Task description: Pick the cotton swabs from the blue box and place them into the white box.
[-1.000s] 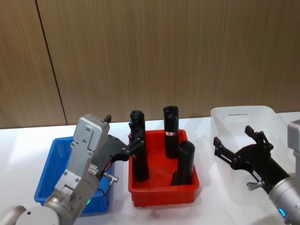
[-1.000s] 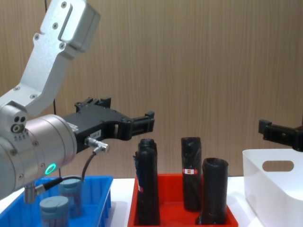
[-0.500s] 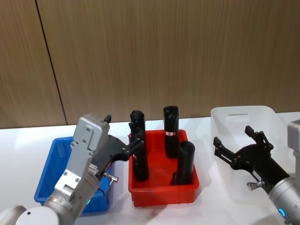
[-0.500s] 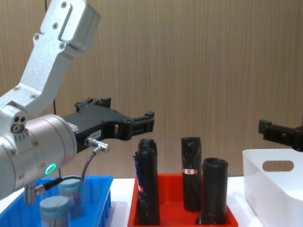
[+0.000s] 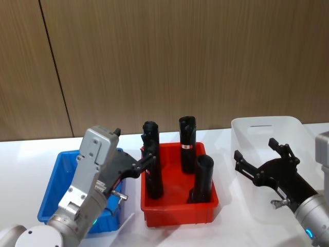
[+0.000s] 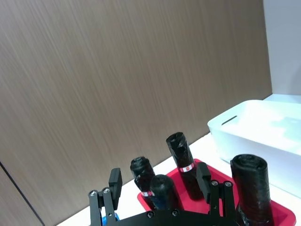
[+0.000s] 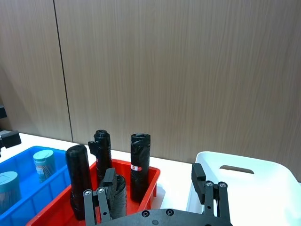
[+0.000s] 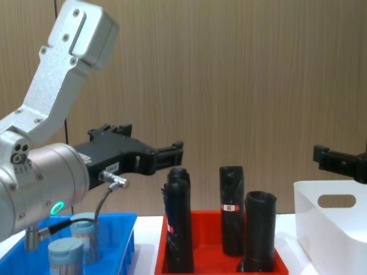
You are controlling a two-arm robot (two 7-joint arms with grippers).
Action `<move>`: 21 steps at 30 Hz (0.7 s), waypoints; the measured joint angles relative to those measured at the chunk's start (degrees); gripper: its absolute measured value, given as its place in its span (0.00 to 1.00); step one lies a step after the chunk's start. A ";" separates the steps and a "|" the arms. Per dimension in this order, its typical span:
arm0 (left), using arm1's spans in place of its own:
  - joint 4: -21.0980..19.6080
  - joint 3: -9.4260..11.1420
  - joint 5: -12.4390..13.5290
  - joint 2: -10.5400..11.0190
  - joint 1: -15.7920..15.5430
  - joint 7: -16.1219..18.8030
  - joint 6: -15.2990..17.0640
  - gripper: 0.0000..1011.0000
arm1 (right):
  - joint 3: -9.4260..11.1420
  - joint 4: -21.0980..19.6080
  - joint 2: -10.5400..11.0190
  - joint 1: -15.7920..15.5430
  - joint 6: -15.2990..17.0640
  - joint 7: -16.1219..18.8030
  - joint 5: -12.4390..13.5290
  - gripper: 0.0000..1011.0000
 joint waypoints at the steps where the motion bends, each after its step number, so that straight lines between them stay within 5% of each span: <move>1: 0.07 -0.07 -0.11 0.04 -0.01 -0.06 0.18 0.99 | 0.00 0.00 0.00 0.00 0.00 0.00 0.00 0.99; 21: -1.52 -2.93 -7.42 2.57 1.99 3.04 9.67 0.99 | 0.00 0.00 0.00 0.00 0.00 0.00 0.00 0.99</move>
